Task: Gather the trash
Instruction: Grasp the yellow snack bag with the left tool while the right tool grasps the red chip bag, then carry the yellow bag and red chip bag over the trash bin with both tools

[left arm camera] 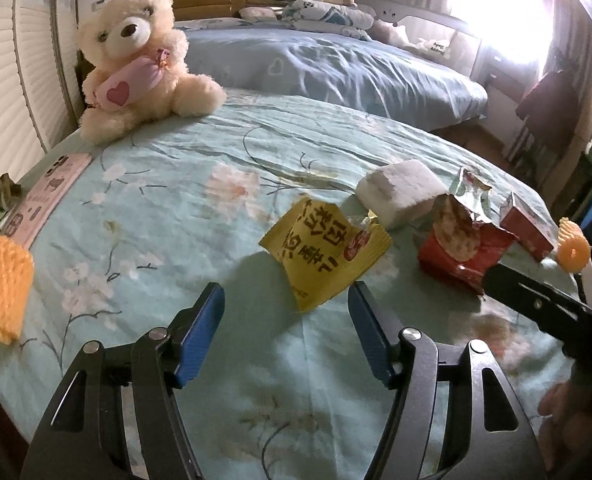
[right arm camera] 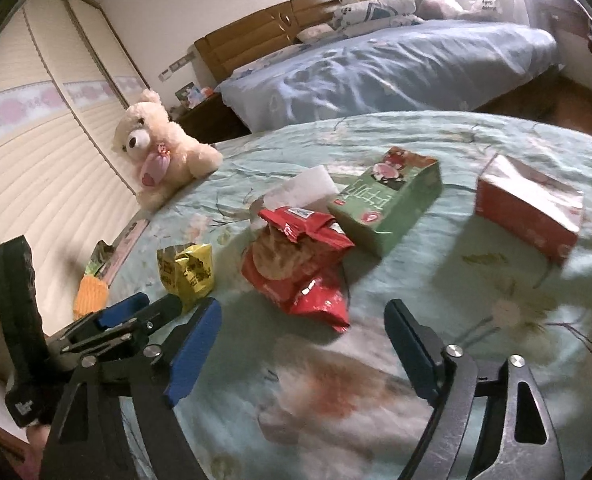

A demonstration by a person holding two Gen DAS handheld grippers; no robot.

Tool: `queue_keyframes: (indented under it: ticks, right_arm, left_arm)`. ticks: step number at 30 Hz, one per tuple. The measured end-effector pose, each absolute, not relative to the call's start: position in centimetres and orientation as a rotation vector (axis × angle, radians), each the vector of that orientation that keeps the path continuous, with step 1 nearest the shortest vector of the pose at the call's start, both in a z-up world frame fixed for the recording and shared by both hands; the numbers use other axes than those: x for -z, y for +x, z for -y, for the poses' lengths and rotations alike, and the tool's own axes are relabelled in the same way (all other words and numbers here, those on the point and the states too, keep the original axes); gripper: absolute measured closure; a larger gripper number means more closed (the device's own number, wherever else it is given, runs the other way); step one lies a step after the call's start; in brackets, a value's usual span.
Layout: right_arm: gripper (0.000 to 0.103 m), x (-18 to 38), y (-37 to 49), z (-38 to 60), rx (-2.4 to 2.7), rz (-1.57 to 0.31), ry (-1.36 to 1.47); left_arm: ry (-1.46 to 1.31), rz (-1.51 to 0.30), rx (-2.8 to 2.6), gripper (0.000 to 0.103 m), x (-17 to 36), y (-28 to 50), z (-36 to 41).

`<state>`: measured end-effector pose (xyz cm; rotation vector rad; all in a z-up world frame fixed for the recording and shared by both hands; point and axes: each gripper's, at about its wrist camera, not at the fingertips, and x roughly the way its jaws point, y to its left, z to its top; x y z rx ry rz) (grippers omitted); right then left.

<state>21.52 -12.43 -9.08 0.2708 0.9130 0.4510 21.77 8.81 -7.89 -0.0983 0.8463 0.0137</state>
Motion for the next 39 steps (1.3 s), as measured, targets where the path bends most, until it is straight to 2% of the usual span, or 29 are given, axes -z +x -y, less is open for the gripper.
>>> queue_keyframes:
  ticks: [3,4,5,6,7,8,9,10,12,14,25,39]
  right_arm:
    - [0.036,9.6,22.4,12.2,-0.451,-0.932,0.294]
    - [0.046,9.9,22.7,12.1,-0.452,-0.94,0.303]
    - [0.062,10.0,23.0,12.1,-0.451,-0.947,0.307]
    - [0.071,10.2,23.1,12.1,-0.451,-0.954,0.309]
    - [0.083,10.4,23.2,12.0,-0.453,-0.958,0.311]
    - [0.087,10.4,23.2,12.0,-0.465,-0.955,0.319]
    - [0.089,10.4,23.0,12.0,-0.473,-0.951,0.321]
    - [0.09,10.3,22.9,11.9,-0.474,-0.946,0.315]
    - [0.093,10.1,22.5,11.9,-0.48,-0.939,0.305]
    - [0.094,9.9,21.9,12.1,-0.486,-0.938,0.307]
    - [0.094,9.2,18.7,16.1,-0.458,-0.918,0.341]
    - [0.094,7.7,14.8,23.0,-0.35,-0.859,0.376]
  left_arm:
    - [-0.1,-0.853,-0.003,0.038,8.2,22.2,-8.7]
    - [-0.102,-0.853,0.001,0.04,8.2,22.3,-8.7]
    - [-0.101,-0.851,0.009,0.049,8.2,22.3,-8.6]
    - [-0.098,-0.852,0.018,0.062,8.2,22.4,-8.4]
    - [-0.098,-0.857,0.03,0.069,8.2,22.6,-8.3]
    - [-0.098,-0.863,0.044,0.081,8.3,22.7,-8.1]
    - [-0.098,-0.868,0.053,0.086,8.4,22.8,-8.0]
    - [-0.097,-0.871,0.06,0.086,8.5,22.8,-7.8]
    - [-0.092,-0.865,0.067,0.095,8.4,22.8,-7.6]
    - [-0.091,-0.854,0.072,0.096,8.2,22.5,-7.5]
    - [-0.096,-0.83,0.132,0.097,7.1,20.0,-5.2]
    - [-0.01,-0.799,0.309,0.097,5.6,17.3,3.0]
